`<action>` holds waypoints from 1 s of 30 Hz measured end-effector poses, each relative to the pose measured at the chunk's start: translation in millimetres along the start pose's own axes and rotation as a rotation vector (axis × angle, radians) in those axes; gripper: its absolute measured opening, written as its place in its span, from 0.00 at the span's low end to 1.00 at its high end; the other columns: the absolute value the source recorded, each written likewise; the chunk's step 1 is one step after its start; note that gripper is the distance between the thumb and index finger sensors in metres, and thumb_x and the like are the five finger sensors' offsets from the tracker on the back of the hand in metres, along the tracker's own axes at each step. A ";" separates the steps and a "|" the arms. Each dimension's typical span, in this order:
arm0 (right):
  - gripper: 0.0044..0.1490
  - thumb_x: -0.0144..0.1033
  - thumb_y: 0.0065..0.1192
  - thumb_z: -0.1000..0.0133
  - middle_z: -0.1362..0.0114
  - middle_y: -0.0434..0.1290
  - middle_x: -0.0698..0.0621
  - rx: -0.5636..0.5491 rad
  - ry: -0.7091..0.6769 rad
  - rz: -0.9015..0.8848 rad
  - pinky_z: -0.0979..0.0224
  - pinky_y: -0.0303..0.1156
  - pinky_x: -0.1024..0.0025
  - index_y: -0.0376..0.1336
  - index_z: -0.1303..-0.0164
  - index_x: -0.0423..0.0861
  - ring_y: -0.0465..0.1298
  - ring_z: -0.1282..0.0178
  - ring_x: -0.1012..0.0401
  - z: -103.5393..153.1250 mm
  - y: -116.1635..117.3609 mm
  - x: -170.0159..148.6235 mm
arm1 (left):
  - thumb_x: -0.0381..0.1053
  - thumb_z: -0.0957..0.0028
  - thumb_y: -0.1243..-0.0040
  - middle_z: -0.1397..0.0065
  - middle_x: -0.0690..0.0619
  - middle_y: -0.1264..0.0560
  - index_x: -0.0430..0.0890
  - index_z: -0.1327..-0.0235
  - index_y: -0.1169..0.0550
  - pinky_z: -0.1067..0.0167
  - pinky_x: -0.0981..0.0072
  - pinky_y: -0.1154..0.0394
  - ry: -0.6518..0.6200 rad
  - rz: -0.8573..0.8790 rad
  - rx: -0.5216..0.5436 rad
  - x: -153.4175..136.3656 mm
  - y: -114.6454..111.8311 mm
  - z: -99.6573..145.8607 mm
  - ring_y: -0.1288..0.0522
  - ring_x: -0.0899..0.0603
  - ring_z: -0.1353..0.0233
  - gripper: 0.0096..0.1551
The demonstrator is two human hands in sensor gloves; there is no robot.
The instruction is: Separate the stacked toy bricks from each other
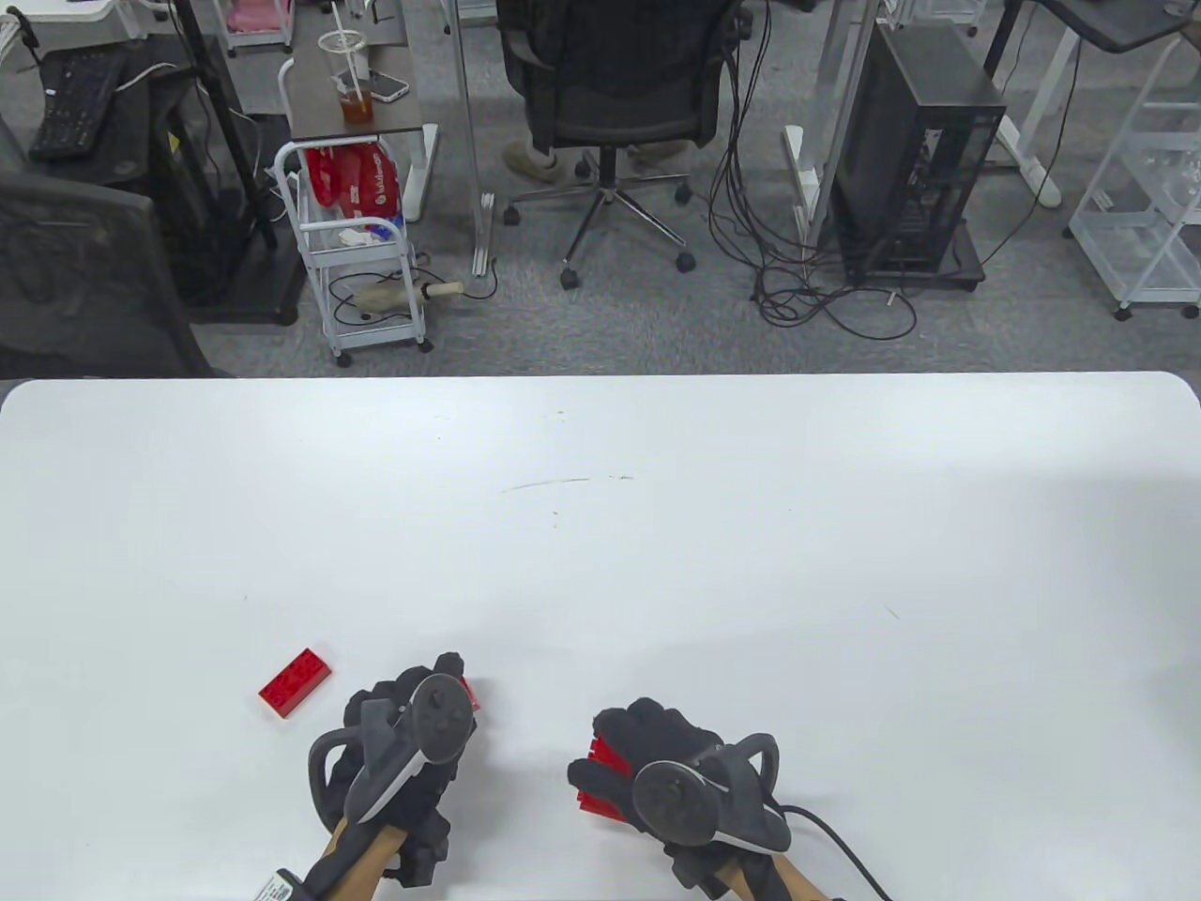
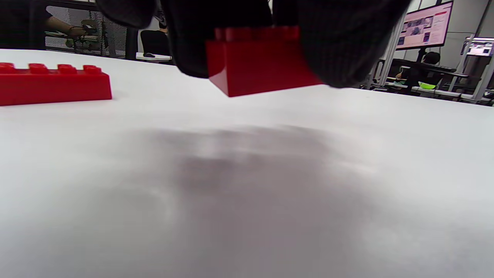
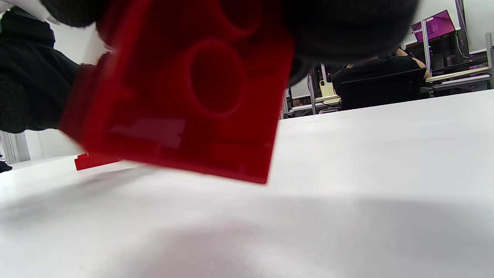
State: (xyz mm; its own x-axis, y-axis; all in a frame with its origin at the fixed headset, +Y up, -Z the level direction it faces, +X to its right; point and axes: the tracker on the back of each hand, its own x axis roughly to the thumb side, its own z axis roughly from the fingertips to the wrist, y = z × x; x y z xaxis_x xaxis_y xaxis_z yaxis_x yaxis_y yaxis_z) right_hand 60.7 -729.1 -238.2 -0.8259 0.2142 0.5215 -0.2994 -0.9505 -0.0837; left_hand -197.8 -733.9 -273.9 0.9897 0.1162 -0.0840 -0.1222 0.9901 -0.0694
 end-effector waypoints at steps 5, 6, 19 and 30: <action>0.41 0.69 0.44 0.41 0.42 0.74 0.45 0.000 0.000 -0.001 0.63 0.82 0.64 0.66 0.33 0.49 0.81 0.55 0.56 0.1 0.0 -0.1 | 0.60 0.47 0.37 0.20 0.49 0.28 0.56 0.18 0.33 0.23 0.35 0.37 0.046 0.008 -0.034 -8.2 -1.9 -6.4 0.26 0.39 0.25 0.41; 0.41 0.69 0.44 0.41 0.42 0.74 0.45 0.001 0.000 -0.001 0.63 0.82 0.64 0.66 0.33 0.49 0.81 0.55 0.56 0.1 0.0 -0.1 | 0.60 0.47 0.37 0.20 0.49 0.29 0.56 0.18 0.32 0.23 0.35 0.38 0.054 0.007 -0.040 -9.5 -2.1 -7.4 0.26 0.39 0.25 0.41; 0.41 0.69 0.44 0.41 0.42 0.74 0.45 0.002 0.000 0.000 0.62 0.82 0.64 0.66 0.33 0.49 0.81 0.55 0.56 0.3 -0.1 0.1 | 0.59 0.49 0.34 0.21 0.50 0.28 0.55 0.20 0.30 0.23 0.36 0.38 0.090 -0.045 -0.091 -12.2 -11.0 -14.8 0.26 0.40 0.25 0.40; 0.41 0.69 0.44 0.41 0.42 0.74 0.45 0.003 -0.001 0.000 0.62 0.82 0.64 0.66 0.33 0.49 0.81 0.55 0.56 0.6 -0.1 0.5 | 0.60 0.50 0.33 0.21 0.50 0.28 0.54 0.21 0.28 0.23 0.36 0.37 0.099 -0.083 -0.121 -10.5 -16.7 -18.6 0.26 0.41 0.25 0.40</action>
State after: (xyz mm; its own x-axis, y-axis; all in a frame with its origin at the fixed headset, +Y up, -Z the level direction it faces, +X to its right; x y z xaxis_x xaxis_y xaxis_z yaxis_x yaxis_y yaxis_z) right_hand 60.7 -729.0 -237.5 -0.8256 0.2140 0.5222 -0.2981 -0.9511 -0.0815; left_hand -207.6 -753.1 -290.3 0.9853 0.0201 -0.1699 -0.0542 0.9786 -0.1986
